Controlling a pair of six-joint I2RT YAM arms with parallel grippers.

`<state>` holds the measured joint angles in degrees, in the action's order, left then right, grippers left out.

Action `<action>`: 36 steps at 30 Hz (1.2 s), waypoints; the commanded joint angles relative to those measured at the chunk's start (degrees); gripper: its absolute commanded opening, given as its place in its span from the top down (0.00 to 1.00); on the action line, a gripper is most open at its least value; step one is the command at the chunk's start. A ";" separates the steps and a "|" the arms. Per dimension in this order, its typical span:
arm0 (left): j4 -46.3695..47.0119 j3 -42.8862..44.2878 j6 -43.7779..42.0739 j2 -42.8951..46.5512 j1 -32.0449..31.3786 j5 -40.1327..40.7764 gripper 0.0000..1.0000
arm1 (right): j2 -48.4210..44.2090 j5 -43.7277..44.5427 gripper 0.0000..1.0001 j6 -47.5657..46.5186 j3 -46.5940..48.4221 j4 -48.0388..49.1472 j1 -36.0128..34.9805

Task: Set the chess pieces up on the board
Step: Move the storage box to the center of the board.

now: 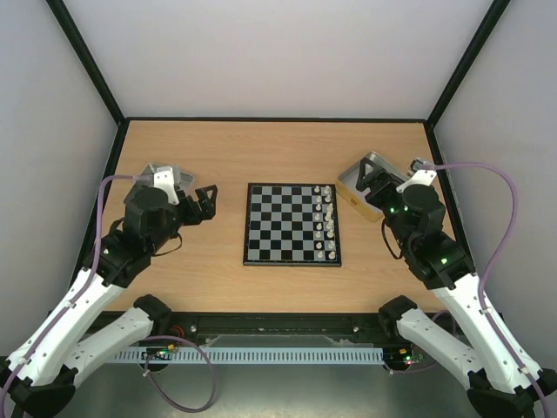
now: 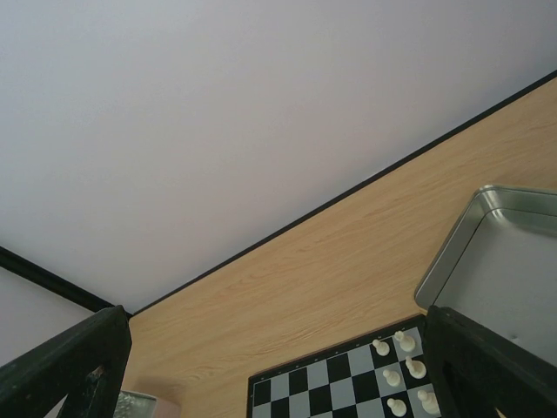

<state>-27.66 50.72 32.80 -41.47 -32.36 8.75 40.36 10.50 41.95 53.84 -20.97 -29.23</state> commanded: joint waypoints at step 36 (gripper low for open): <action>1.19 13.76 -10.07 -50.92 39.70 -24.25 0.15 | 11.80 -8.68 0.09 1.85 -11.26 11.90 0.06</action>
<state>-25.02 63.77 23.73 -90.94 7.42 -10.55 51.44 3.03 42.92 43.31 -11.62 -29.26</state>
